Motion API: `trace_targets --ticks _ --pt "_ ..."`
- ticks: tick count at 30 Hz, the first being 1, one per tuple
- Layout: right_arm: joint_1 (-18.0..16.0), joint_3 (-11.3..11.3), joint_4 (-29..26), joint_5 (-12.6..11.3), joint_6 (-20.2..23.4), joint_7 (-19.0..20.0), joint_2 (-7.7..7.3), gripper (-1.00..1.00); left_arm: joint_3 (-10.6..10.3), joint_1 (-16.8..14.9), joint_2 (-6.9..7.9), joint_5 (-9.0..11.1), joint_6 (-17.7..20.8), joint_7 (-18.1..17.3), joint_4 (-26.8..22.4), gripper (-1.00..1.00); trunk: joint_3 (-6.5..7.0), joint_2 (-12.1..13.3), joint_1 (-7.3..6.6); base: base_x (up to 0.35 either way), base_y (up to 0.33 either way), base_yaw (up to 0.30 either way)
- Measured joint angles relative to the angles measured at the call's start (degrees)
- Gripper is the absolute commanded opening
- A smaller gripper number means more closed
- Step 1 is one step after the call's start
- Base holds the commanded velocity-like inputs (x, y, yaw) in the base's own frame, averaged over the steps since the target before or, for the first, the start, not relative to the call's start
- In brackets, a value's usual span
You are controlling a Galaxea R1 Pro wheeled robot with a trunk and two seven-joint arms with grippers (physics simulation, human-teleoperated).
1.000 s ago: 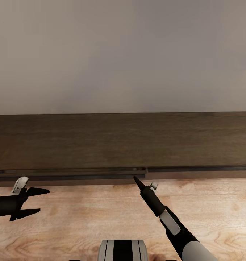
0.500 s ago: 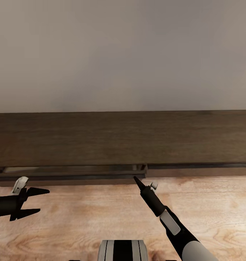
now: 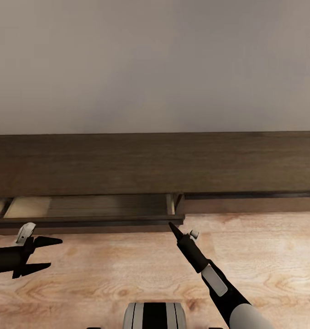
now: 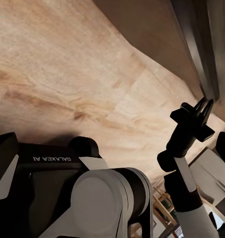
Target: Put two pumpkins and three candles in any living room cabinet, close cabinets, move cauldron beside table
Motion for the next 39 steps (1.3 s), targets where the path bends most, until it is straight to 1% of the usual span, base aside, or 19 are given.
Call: trace_targets --ticks 12,39 --pt "0.0 -0.1 0.0 0.1 0.0 0.1 -0.03 -1.0 0.0 0.0 0.0 0.0 0.0 0.0 -0.1 1.0 0.0 0.0 0.0 -0.168 0.0 0.0" --pt "0.0 -0.1 -0.2 0.1 -0.1 -0.1 -0.04 -1.0 0.0 0.0 0.0 0.0 0.0 0.0 -0.1 1.0 -0.01 0.0 -0.01 -0.109 0.0 0.0"
